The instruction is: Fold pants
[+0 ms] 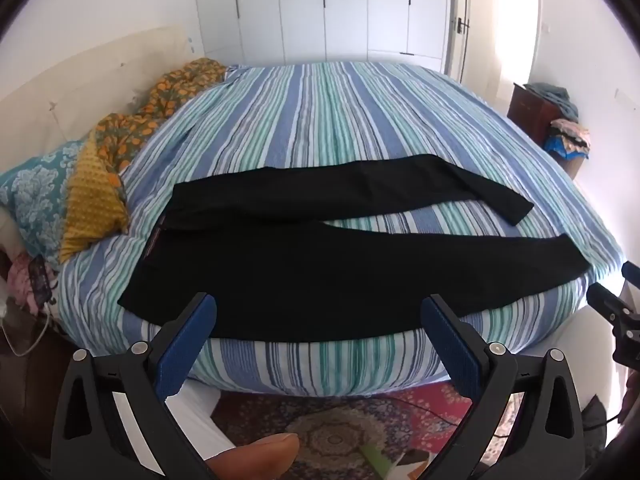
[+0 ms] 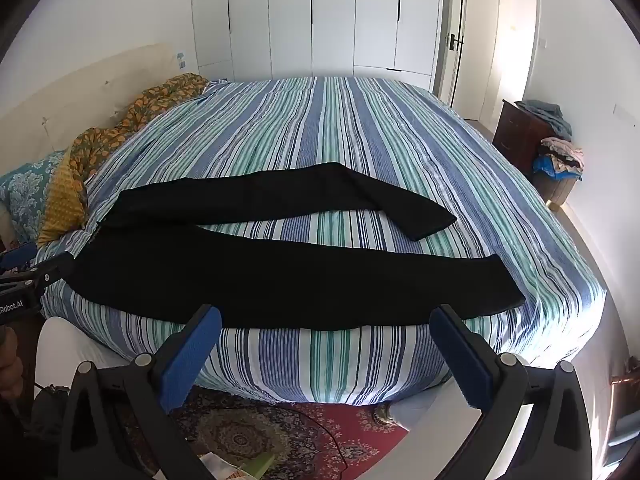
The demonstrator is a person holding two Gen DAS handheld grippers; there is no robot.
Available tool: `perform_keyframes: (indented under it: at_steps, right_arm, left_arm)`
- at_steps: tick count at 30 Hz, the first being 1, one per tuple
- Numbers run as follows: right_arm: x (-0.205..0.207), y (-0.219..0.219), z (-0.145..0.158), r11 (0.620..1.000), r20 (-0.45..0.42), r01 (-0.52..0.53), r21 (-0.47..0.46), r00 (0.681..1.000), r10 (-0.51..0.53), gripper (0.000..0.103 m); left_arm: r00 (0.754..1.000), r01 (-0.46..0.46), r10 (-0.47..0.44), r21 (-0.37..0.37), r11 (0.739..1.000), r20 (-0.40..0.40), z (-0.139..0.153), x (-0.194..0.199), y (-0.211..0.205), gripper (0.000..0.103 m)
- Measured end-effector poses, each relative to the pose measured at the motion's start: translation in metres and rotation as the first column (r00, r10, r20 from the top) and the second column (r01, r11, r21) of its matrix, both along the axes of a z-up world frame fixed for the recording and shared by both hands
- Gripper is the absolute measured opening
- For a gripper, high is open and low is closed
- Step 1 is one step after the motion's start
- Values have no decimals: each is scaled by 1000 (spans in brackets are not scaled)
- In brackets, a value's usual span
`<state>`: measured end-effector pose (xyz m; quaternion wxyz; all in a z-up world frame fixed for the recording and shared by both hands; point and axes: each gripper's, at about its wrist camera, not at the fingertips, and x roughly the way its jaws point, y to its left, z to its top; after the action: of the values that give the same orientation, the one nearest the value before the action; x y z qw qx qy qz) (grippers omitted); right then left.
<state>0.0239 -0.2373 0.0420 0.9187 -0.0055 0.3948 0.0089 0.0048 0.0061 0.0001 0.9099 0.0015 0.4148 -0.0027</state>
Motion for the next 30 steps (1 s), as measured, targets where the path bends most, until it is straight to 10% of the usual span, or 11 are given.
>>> perform_keyframes:
  at_steps: [30]
  right_arm:
    - [-7,4,-2,1000,18,4,12,1000,-4,103]
  left_arm:
    - [999,23,-25,43,999,26,9,-9,-14,102]
